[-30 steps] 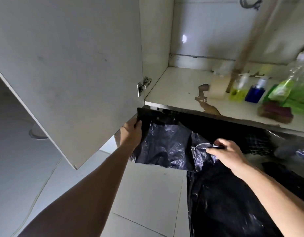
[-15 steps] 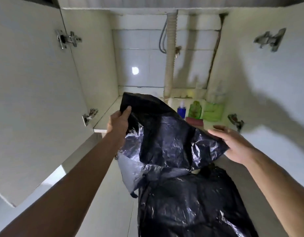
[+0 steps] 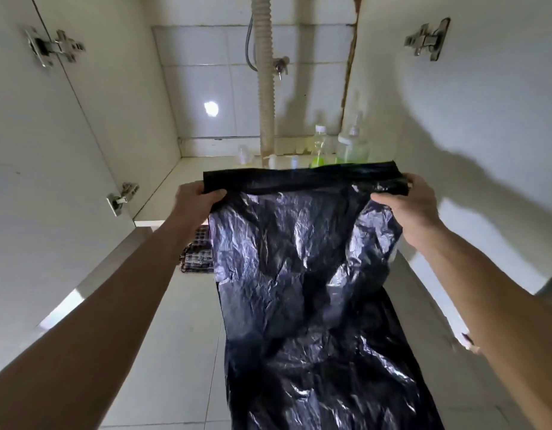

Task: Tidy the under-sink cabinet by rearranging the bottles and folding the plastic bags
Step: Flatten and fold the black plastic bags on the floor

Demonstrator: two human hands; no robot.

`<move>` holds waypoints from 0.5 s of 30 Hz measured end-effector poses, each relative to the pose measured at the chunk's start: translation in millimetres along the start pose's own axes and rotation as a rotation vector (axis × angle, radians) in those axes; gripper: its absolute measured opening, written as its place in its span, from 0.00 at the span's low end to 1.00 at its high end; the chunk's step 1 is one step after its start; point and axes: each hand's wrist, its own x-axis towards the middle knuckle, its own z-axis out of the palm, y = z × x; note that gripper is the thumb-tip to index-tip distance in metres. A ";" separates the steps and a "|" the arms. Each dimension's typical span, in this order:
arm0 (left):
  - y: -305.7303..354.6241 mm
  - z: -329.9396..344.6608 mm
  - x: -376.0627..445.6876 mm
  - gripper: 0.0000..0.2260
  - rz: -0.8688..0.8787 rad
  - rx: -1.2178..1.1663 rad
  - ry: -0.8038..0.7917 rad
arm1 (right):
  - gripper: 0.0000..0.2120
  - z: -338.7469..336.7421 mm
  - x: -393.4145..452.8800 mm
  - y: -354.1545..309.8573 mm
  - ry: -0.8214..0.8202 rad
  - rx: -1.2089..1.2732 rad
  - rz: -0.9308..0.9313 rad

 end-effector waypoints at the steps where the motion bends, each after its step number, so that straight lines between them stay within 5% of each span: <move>1: 4.4 3.7 1.0 0.11 0.048 0.000 0.035 | 0.17 -0.7 1.8 -0.4 0.061 0.022 -0.033; 9: 70.2 7.5 1.6 0.06 0.443 -0.214 0.149 | 0.10 -16.9 17.6 -46.5 0.136 0.350 -0.357; 15: 30.3 2.7 -8.8 0.07 0.158 -0.218 -0.171 | 0.04 -33.1 13.9 -14.3 -0.120 0.221 -0.025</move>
